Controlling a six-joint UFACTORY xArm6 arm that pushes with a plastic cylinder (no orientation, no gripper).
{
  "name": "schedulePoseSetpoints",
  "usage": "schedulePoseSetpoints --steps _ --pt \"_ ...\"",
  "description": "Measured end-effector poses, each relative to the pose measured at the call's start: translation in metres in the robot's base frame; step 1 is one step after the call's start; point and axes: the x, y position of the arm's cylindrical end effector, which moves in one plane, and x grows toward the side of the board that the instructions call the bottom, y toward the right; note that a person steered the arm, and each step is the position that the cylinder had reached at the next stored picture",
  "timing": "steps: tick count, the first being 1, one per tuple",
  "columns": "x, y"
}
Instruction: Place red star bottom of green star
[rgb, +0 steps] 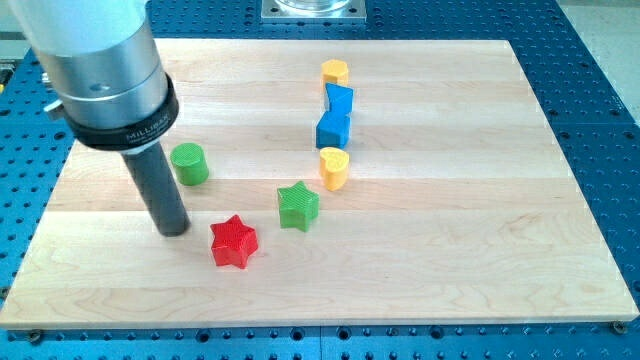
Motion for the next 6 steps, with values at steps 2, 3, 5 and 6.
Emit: schedulePoseSetpoints --steps 2,3,5,6 --pt "0.011 0.104" --pt "0.011 0.065" --pt "-0.011 0.061" --pt "-0.024 0.098"
